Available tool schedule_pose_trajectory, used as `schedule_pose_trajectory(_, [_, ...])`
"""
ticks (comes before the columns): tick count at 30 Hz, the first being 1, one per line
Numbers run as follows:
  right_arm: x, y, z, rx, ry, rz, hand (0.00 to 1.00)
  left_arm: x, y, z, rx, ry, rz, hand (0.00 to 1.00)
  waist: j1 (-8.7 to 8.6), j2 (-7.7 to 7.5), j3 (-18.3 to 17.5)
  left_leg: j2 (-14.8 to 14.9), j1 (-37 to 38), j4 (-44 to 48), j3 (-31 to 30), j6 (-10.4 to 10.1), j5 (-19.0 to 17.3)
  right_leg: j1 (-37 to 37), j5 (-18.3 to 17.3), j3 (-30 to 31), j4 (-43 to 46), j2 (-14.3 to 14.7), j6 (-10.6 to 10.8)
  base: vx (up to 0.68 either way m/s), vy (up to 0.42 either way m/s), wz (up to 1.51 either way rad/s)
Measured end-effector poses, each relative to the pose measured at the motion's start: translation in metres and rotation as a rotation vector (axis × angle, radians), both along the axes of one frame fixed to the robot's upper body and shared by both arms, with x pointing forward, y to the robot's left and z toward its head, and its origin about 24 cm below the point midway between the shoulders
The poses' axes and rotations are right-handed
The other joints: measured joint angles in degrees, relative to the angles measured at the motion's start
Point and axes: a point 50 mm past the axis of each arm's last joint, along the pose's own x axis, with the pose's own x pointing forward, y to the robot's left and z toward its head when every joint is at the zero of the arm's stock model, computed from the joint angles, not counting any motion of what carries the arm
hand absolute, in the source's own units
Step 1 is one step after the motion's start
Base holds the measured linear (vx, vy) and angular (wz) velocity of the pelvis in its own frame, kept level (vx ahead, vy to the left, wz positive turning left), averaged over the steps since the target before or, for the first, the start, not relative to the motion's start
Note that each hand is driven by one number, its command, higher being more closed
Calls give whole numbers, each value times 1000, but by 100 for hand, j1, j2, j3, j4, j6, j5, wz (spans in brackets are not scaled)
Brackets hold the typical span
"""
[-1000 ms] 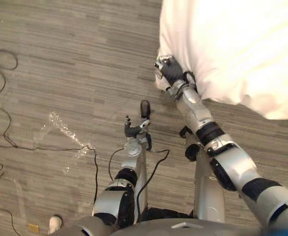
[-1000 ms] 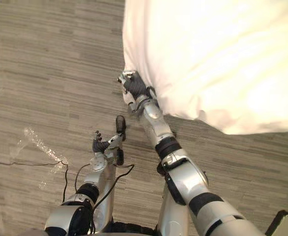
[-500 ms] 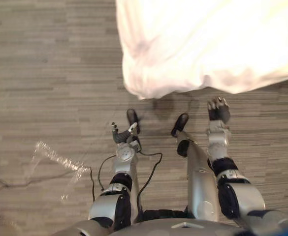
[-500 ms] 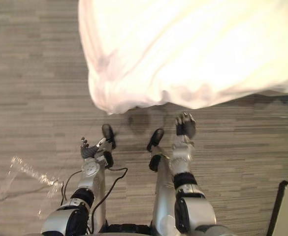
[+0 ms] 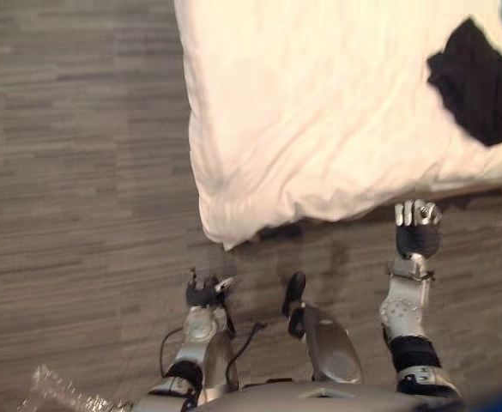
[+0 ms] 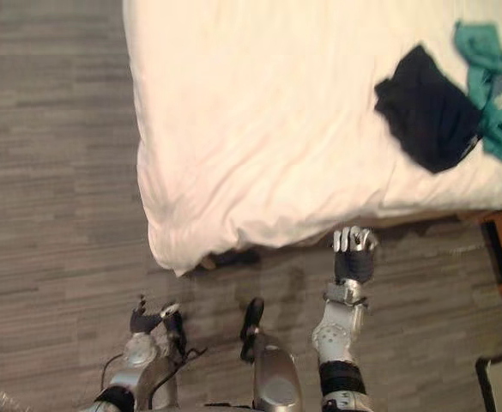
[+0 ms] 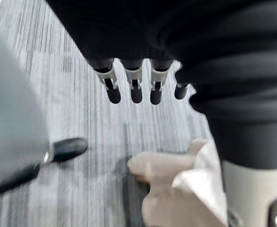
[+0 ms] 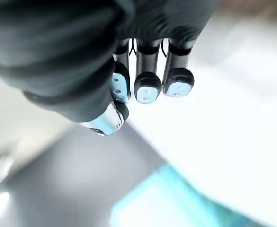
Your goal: Tidy the bed and pick cloth on bed and put in laundry
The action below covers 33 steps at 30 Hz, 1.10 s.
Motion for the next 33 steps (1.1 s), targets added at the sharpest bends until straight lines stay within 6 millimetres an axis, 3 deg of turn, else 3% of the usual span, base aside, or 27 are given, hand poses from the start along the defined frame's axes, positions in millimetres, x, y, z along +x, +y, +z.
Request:
schedule_pose_trajectory(2, [1, 5, 28, -48, -152, 64, 100, -20, 10, -7, 22, 56, -14, 0, 5, -7, -269, -71, 375, -197, -22, -2, 1, 443, 18, -98, -234, -1, 28, 163, 22, 12])
schedule_pose_trajectory(6, [7, 23, 56, -53, -268, 211, 100, -37, 22, -12, 49, 104, -9, 0, 35, 17, -463, -157, 855, -516, -103, -40, 26, 902, 49, -210, -408, 2, 74, 94, 27, 11])
schedule_pose_trajectory(8, [15, 39, 66, -44, -285, 302, 100, -37, 22, -12, 65, 109, -39, 0, 78, 14, -501, -179, 883, -581, -166, -40, 25, 935, 52, -258, -418, -7, 71, -12, 24, 10])
schedule_pose_trajectory(11, [37, 80, 92, -43, -299, 472, 100, -36, 23, -11, 78, 112, -86, 0, 222, 29, -486, -228, 810, -583, -218, 5, 56, 925, 92, -309, -490, -41, 62, -62, 20, 9])
schedule_pose_trajectory(13, [58, 103, 118, -22, -302, 517, 100, -27, 21, -9, 91, 99, -121, 0, 372, 98, -349, -297, 647, -622, -354, 34, 135, 849, 114, -415, -556, -81, 28, -120, 21, 29])
schedule_pose_trajectory(15, [71, 113, 143, -26, -315, 524, 100, -7, 17, -3, 90, 73, -139, 0, 491, 151, -144, -344, 473, -717, -380, 12, 233, 656, 150, -433, -549, -111, -19, -159, 30, 21])
schedule_pose_trajectory(17, [86, 128, 189, -38, -366, 528, 100, 22, 5, 6, 52, 37, -173, 0, 496, 313, 346, -441, 81, -907, -474, 70, 512, 219, 259, -556, -494, -195, -48, -193, 50, 29])
schedule_pose_trajectory(19, [93, 129, 204, -24, -377, 508, 100, 35, -3, 12, 7, 15, -180, 0, 495, 378, 498, -498, -334, -987, -498, 157, 694, -194, 425, -559, -500, -234, -36, -125, 68, 18])
schedule_pose_trajectory(22, [107, 107, 204, 88, -346, 414, 100, 61, -23, 24, -49, -44, -186, 0, 524, 498, 691, -576, -925, -825, -526, 308, 839, -719, 599, -559, -477, -338, -36, -19, 67, 14])
schedule_pose_trajectory(25, [115, 78, 199, 166, -317, 293, 100, 83, -52, 38, -86, -99, -224, 0, 508, 762, 842, -607, -1623, -439, -599, 370, 807, -1344, 610, -539, -183, -489, -38, -26, 54, 10])
schedule_pose_trajectory(30, [96, 69, 215, 263, -489, 247, 100, 97, -78, 52, -173, -163, -130, 0, 458, 1017, 1047, -507, -2299, -43, -309, 447, 662, -2444, 428, -216, 717, -666, -49, -57, 18, -20])
schedule_pose_trajectory(33, [85, 67, 211, 280, -551, 247, 100, 99, -91, 57, -233, -184, -86, 0, 381, 1043, 1066, -393, -2738, 347, -136, 431, 506, -2996, 190, -41, 1092, -699, -166, -82, -25, -27])
